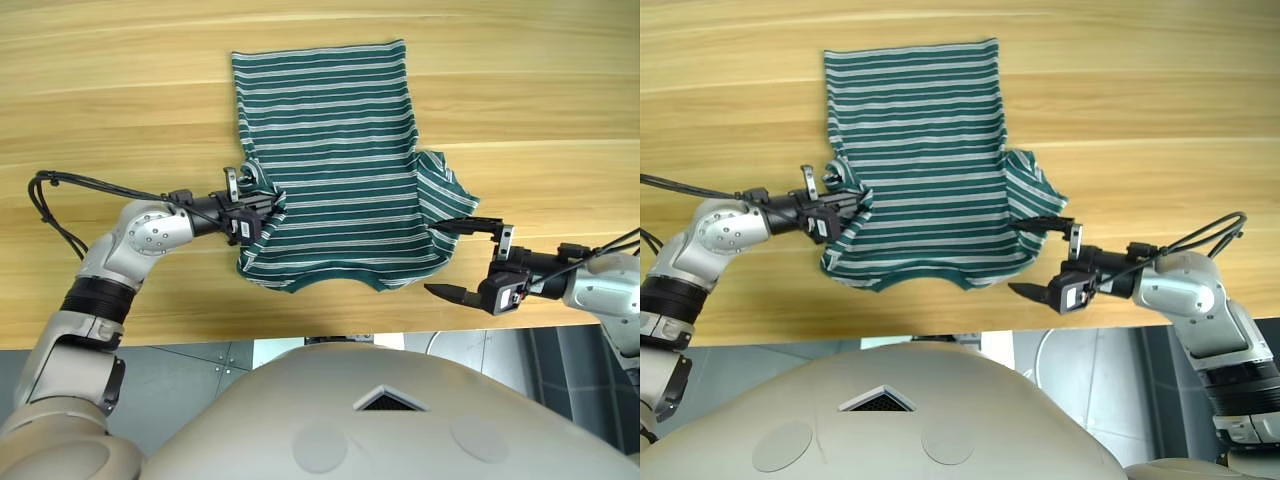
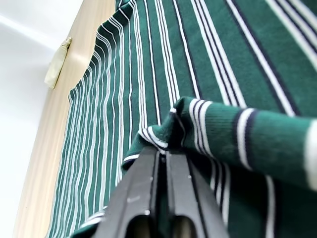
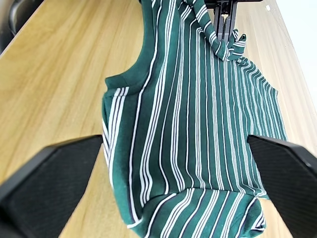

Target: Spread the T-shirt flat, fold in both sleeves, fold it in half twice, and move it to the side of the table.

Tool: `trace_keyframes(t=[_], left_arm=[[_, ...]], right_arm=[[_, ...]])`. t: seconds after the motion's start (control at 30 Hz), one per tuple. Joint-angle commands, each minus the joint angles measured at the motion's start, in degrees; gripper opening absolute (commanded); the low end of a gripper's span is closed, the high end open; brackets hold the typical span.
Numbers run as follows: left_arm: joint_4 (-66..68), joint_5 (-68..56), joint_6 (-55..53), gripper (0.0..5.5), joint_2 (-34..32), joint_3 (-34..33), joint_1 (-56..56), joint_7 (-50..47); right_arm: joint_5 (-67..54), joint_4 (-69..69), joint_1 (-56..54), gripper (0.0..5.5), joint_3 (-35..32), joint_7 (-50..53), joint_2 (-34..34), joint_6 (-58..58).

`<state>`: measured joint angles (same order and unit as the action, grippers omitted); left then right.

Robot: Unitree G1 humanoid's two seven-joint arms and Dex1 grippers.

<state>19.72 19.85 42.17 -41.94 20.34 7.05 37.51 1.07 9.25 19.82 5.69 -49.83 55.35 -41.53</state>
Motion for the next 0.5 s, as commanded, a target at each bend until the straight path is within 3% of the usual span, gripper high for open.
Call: trace_keyframes(t=[0.03, 0.5], left_arm=[[2.3, 2.2, -3.5, 0.80, -0.8, 1.6, -0.7, 2.1], [-9.5, -11.5, -6.6, 2.83, -3.0, -3.7, -6.2, 5.4]], right_arm=[[0.0, 0.5, -0.5, 5.40, 0.2, 0.1, 0.0, 0.2], [0.1, 0.4, -0.5, 5.40, 0.4, 0.2, -0.3, 0.1]])
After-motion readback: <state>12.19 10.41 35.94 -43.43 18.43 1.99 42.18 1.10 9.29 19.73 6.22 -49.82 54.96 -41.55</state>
